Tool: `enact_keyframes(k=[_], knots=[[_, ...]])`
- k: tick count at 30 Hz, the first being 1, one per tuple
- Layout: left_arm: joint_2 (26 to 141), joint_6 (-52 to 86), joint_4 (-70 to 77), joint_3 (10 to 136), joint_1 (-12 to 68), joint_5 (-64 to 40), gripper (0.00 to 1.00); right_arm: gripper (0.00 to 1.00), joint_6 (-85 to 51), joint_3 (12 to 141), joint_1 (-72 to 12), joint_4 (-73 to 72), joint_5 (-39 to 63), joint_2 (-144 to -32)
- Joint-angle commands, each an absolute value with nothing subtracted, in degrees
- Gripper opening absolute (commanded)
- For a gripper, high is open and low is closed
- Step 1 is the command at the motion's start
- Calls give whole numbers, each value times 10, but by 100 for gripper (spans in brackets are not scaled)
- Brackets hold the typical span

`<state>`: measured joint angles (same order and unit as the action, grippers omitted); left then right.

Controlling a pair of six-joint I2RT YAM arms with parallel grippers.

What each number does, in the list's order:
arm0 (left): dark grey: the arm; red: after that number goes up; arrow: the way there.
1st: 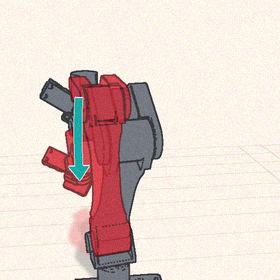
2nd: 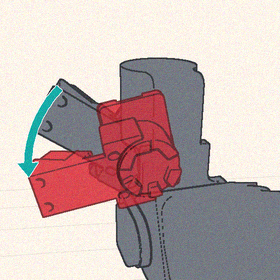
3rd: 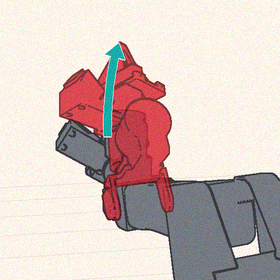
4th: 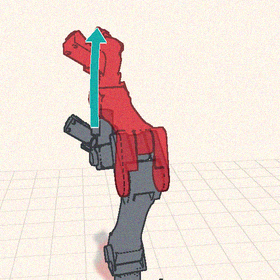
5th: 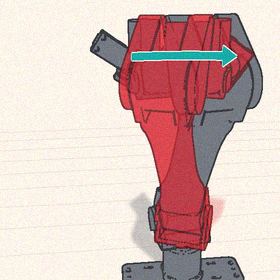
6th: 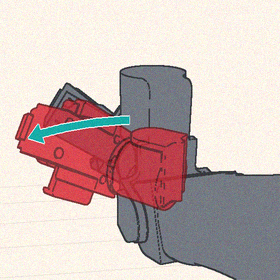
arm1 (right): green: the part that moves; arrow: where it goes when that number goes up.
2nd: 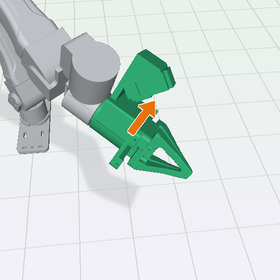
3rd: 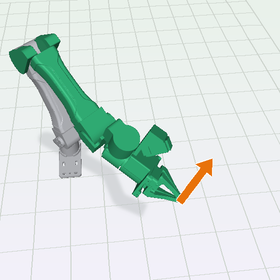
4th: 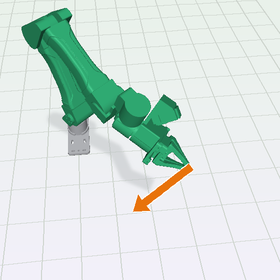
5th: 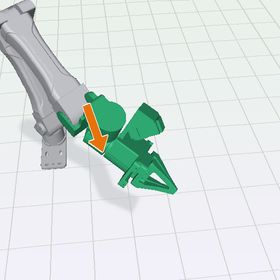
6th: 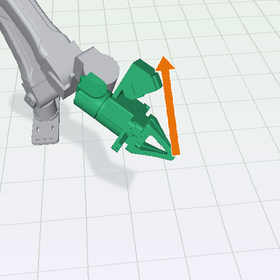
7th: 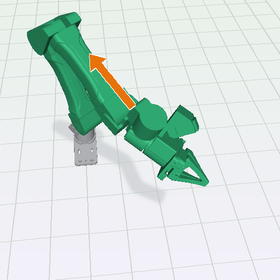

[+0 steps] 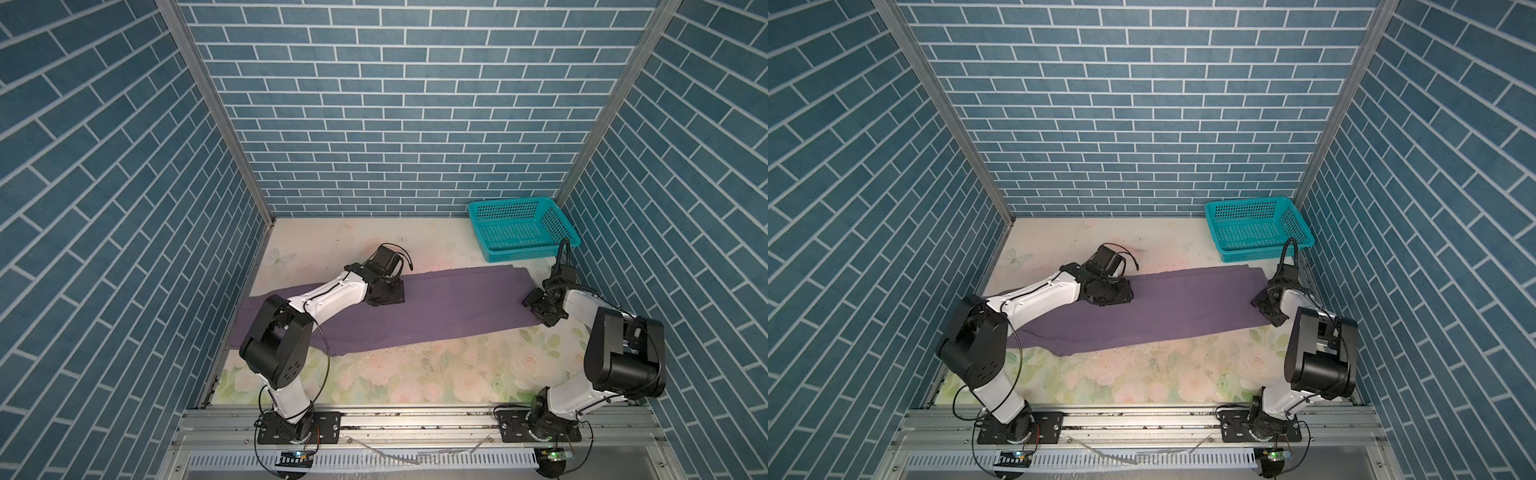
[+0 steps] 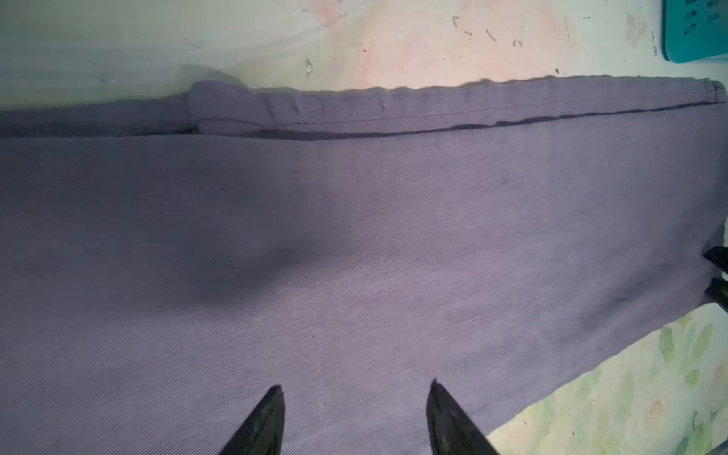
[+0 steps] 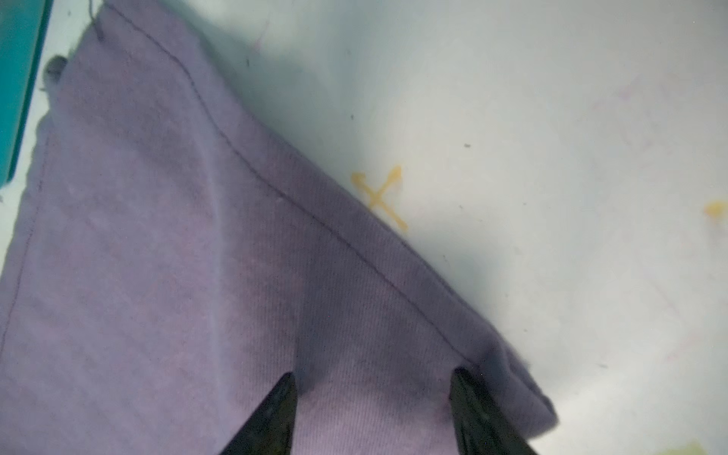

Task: Fold and stack the trousers
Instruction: Smooth out the trousers at the center of the table.

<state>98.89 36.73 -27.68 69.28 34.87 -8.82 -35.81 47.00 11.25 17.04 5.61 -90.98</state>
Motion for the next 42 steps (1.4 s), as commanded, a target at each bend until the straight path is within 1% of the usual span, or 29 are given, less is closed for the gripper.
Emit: enact_keyframes(k=[1, 4, 6, 7, 9, 10, 16, 20, 23, 28, 33, 42], knots=[[989, 386, -256, 702, 368, -79, 60, 54, -388, 450, 111, 135, 85, -963], [998, 400, -240, 704, 377, -88, 60, 45, -392, 451, 110, 117, 98, -964], [1011, 402, -240, 715, 389, -90, 60, 35, -394, 448, 111, 108, 98, -954], [1017, 402, -241, 720, 395, -90, 60, 28, -394, 448, 111, 107, 101, -952], [1035, 403, -245, 738, 407, -94, 60, 5, -395, 446, 111, 105, 102, -944], [1043, 404, -246, 744, 412, -95, 60, 0, -396, 445, 112, 105, 99, -940], [1078, 420, -230, 762, 436, -109, 59, 0, -393, 442, 113, 118, 57, -880], [1103, 422, -226, 790, 452, -118, 59, 0, -376, 451, 114, 142, -16, -805], [1124, 418, -237, 823, 463, -122, 59, 0, -375, 459, 122, 153, -48, -760], [1145, 418, -236, 850, 470, -138, 59, 0, -380, 478, 145, 166, -48, -726], [1142, 407, -246, 862, 469, -137, 58, 0, -361, 482, 146, 146, -33, -691], [1049, 386, -254, 838, 423, -127, 58, 0, -340, 504, 131, 172, -33, -642]])
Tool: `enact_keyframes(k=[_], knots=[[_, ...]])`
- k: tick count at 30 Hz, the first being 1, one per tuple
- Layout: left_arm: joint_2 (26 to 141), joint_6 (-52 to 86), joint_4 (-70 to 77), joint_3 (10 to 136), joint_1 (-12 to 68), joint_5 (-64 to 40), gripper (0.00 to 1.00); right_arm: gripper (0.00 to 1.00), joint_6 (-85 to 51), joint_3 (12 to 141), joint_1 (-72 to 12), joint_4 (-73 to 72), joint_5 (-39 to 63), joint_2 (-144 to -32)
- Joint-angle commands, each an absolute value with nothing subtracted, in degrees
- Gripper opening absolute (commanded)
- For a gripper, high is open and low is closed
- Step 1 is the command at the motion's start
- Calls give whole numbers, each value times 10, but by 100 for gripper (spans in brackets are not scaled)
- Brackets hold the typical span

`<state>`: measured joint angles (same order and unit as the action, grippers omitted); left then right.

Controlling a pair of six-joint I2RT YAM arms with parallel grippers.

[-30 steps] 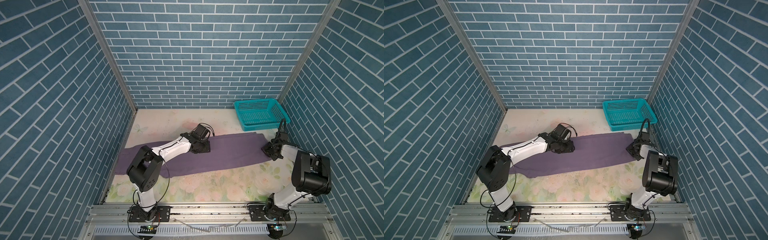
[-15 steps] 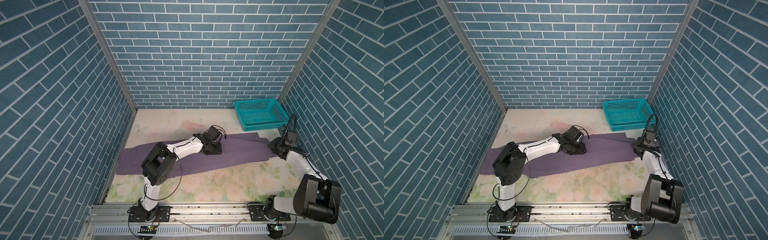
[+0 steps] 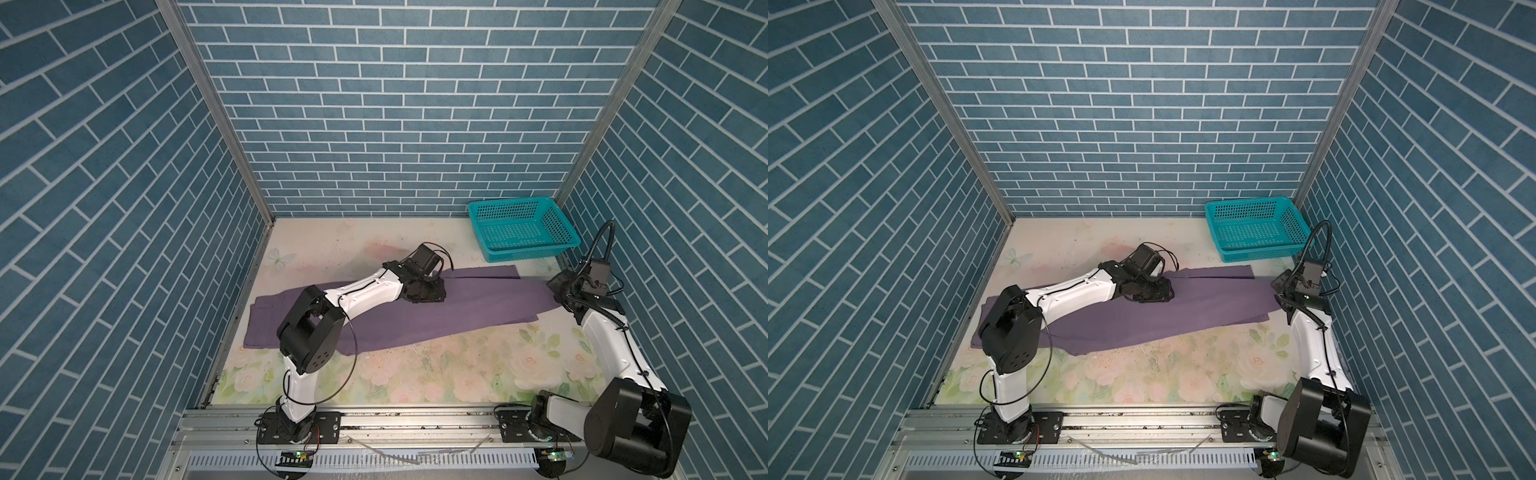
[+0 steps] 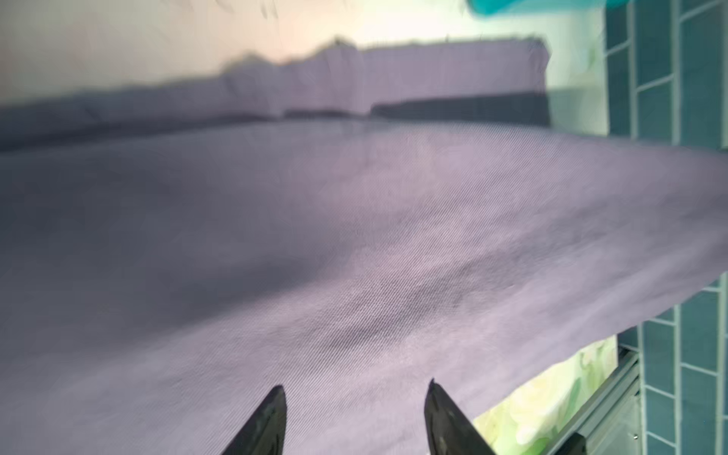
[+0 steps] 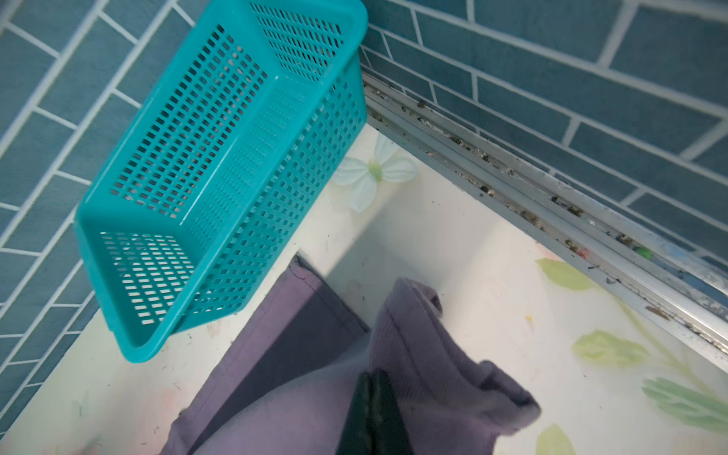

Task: Fold and stack the trousers
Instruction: Smooth out the trousers at the center of the table.

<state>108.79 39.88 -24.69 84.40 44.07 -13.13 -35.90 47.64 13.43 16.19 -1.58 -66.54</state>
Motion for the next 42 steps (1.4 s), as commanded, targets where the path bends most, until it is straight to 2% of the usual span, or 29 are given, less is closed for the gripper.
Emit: enact_keyframes(k=[1, 11, 16, 20, 23, 28, 31, 33, 38, 40, 42], knots=[[1047, 386, -254, 837, 420, -127, 58, 0, -340, 502, 128, 172, -28, -636], [1073, 412, -230, 835, 416, -164, 57, 0, -331, 515, 114, 180, -38, -661], [1076, 406, -242, 833, 413, -153, 57, 0, -310, 627, 114, 194, -22, -751], [1075, 419, -227, 811, 408, -155, 57, 0, -298, 682, 114, 168, 4, -762], [1076, 425, -217, 796, 404, -157, 57, 0, -279, 642, 114, 136, 10, -728], [1095, 425, -212, 796, 397, -173, 57, 0, -305, 476, 116, 130, -63, -712], [1105, 422, -219, 802, 395, -182, 57, 39, -349, 420, 128, 154, -76, -763], [1104, 419, -223, 800, 392, -185, 57, 54, -370, 409, 145, 169, -65, -791], [1071, 414, -242, 770, 371, -177, 57, 64, -372, 445, 175, 201, -54, -782], [1042, 411, -266, 750, 349, -160, 57, 64, -363, 472, 175, 211, -50, -780], [999, 409, -293, 714, 317, -131, 57, 58, -355, 490, 173, 204, -26, -784]])
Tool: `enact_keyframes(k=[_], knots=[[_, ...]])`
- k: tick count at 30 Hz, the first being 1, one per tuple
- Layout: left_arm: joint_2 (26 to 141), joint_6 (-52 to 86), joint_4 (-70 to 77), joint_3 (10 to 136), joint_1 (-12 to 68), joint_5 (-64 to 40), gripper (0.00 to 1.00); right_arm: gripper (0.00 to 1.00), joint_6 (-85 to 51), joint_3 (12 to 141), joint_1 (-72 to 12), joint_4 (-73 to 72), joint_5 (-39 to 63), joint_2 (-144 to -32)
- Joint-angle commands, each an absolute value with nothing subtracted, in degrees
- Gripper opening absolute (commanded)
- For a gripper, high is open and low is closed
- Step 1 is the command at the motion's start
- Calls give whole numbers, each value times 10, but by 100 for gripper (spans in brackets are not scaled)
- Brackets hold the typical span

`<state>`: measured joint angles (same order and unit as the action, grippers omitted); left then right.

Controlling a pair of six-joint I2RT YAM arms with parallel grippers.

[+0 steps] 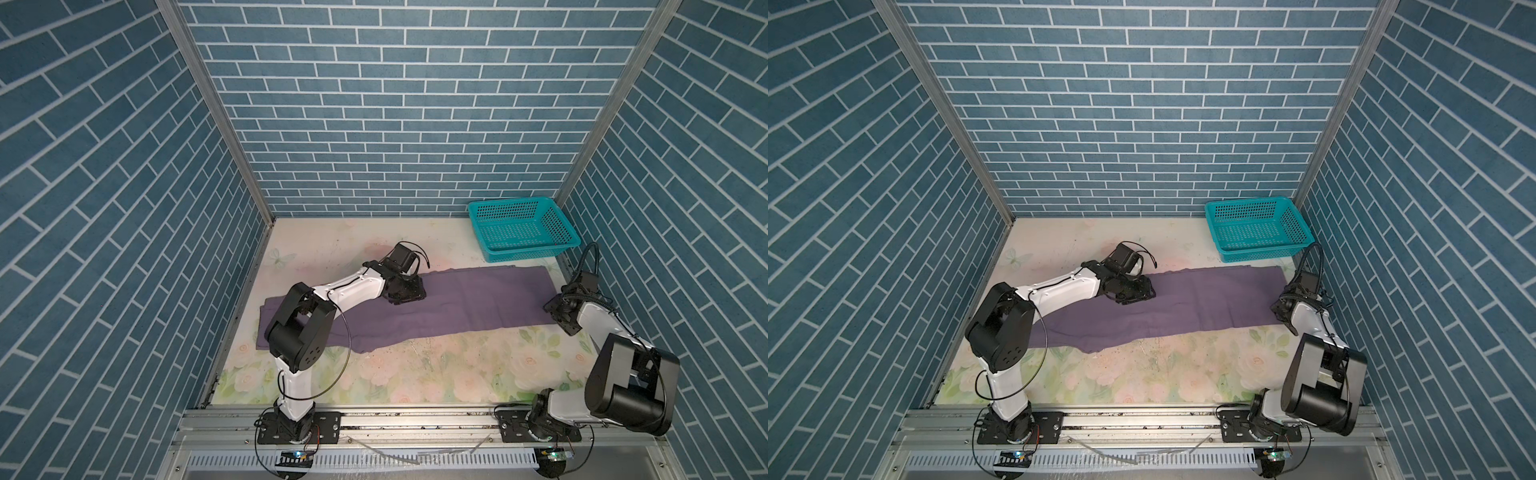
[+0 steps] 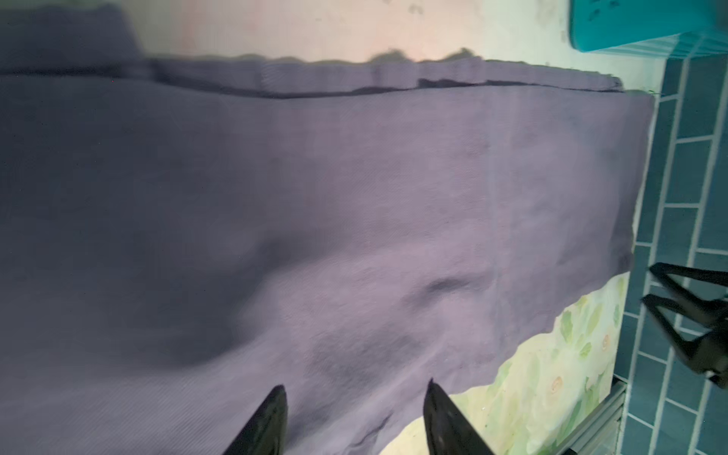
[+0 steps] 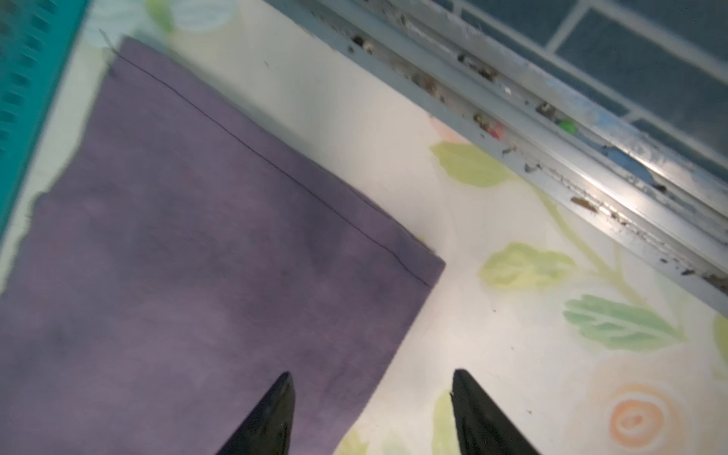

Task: Fold and stack the trousers
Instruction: Smooth out the trousers at the center of the table.

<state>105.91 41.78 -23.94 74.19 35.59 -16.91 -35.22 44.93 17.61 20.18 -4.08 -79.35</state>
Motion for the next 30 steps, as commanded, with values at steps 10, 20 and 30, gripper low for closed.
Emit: enact_keyframes(k=[10, 20, 30], knots=[[719, 415, -435, 483, 82, 9, 71, 16, -287, 560, 76, 138, 44, -899], [714, 365, -396, 402, -105, 5, 69, 40, -293, 562, 81, 197, -1, -898], [757, 364, -335, 394, -223, -23, 63, 64, -317, 566, 119, 285, -86, -845]])
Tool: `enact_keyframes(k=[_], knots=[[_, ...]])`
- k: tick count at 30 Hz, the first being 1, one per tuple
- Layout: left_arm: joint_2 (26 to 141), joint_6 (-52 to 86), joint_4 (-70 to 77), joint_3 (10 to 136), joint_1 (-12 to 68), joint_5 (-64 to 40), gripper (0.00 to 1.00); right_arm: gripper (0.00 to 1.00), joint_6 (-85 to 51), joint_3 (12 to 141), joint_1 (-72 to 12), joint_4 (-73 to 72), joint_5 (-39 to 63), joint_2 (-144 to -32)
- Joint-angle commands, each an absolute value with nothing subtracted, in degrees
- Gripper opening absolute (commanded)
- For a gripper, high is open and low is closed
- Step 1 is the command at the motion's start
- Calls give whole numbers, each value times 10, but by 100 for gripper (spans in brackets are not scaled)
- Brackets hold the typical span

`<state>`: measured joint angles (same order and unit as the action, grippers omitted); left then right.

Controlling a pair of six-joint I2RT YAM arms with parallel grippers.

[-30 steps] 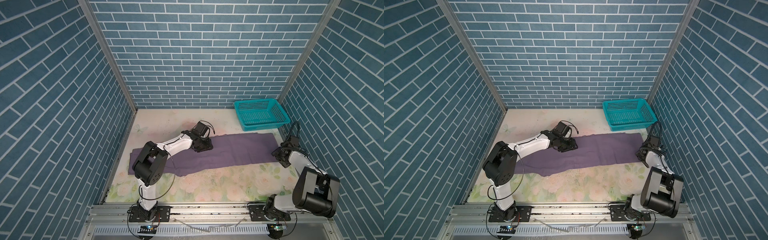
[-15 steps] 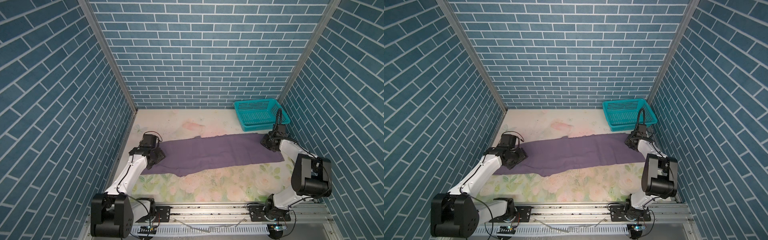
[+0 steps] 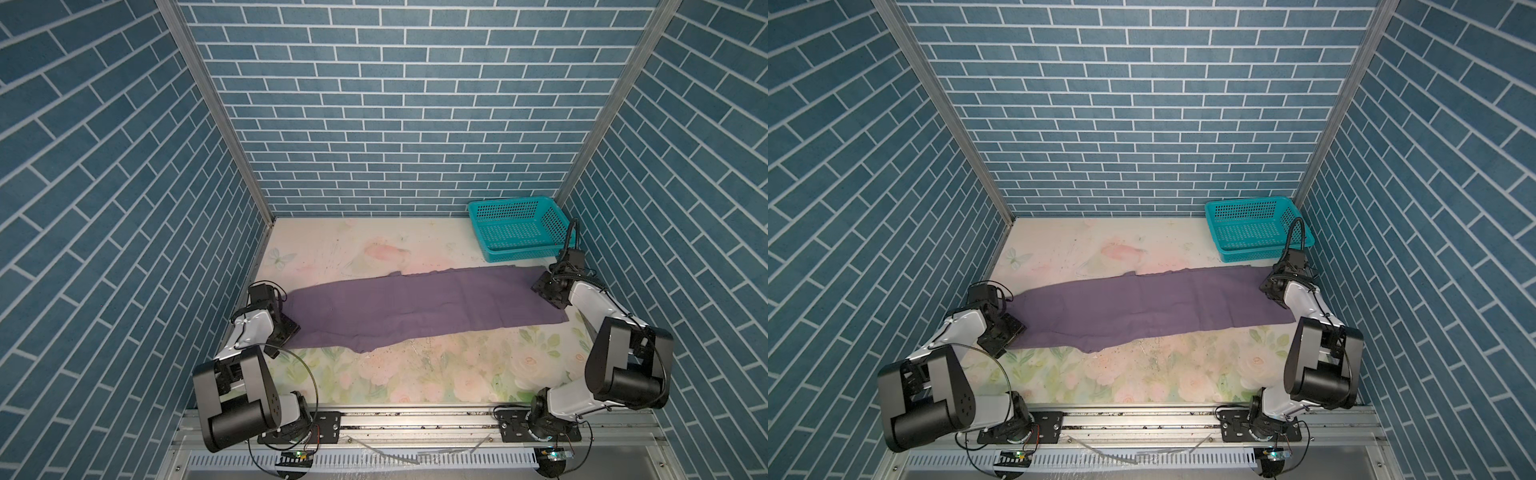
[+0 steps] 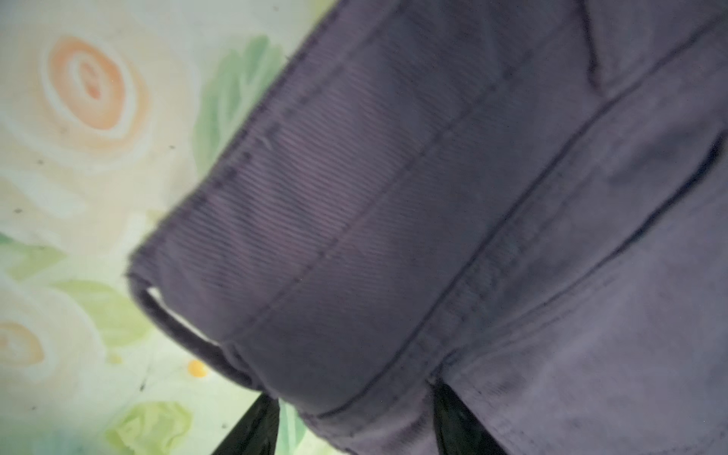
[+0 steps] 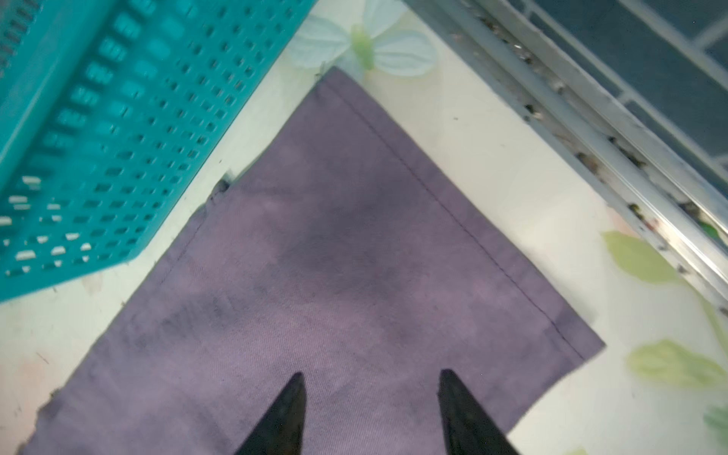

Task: Fold and stack the trousers
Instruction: Smooth out the trousers at the center of the table.

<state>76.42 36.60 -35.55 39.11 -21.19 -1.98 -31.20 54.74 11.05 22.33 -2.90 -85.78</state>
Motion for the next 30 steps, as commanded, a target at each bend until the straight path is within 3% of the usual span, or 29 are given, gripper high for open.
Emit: enact_keyframes(k=[1, 7, 13, 25, 27, 30], knots=[[750, 370, -328, 397, -222, -25, 63, 67, -314, 569, 127, 296, -86, -847], [700, 387, -369, 467, -178, 10, 63, 68, -323, 541, 198, 309, -17, -868], [675, 395, -373, 554, -14, 76, 64, 65, -308, 522, 201, 279, -32, -879], [794, 393, -284, 627, 190, 13, 64, 57, -296, 553, 202, 232, -31, -969], [823, 394, -272, 639, 208, 4, 64, 48, -294, 559, 202, 229, -24, -987], [860, 393, -265, 658, 225, -9, 63, 14, -297, 562, 203, 221, -17, -998]])
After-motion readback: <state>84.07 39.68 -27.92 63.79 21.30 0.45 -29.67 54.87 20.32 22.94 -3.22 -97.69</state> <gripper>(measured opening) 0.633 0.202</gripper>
